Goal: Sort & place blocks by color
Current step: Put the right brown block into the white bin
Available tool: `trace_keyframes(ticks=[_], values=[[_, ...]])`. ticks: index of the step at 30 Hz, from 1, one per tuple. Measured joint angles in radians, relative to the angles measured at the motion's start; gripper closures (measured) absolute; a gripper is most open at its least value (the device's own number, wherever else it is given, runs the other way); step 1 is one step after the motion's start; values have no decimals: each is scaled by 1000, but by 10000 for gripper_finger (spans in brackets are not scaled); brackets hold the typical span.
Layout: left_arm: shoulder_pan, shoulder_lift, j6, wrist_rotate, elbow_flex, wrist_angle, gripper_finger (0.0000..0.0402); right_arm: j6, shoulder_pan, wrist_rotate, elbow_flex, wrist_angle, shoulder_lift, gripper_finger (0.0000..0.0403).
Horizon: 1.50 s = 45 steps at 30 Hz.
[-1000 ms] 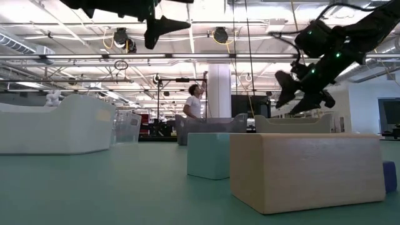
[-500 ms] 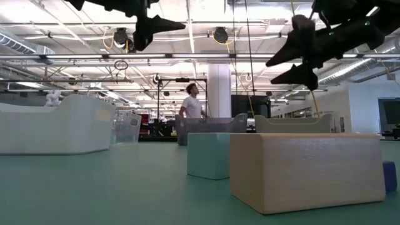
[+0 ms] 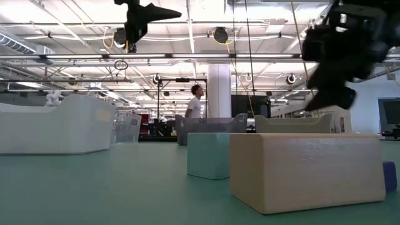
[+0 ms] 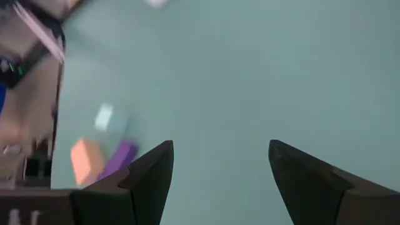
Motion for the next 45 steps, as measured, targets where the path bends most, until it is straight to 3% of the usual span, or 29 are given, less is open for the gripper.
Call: trace_keyframes(ticks=[4, 11, 15, 18, 23, 26, 30, 40, 45], values=[[-41, 0, -24, -1, 0, 0, 158, 184, 129, -20, 0, -7, 62, 152], [-147, 0, -104, -9, 0, -2, 158, 495, 313, -198, 60, -94, 125, 152], [-214, 0, -89, -83, 0, -7, 158, 613, 368, -282, 115, -180, 138, 152], [-250, 0, -59, -130, 0, -6, 158, 705, 404, -288, 122, -146, 138, 152], [-275, 0, -29, -149, 0, -7, 158, 723, 435, -184, 120, -44, 138, 151], [-278, 0, -28, -149, 0, -6, 158, 738, 435, -187, 98, 50, 138, 152], [-280, 0, -24, -150, 0, -6, 158, 881, 433, -254, 96, 2, 138, 152], [-279, 0, -5, -185, 0, -6, 158, 993, 440, -507, 96, -105, 138, 152], [-279, 0, 2, -227, 0, -6, 158, 1033, 440, -498, 96, -280, 138, 164]])
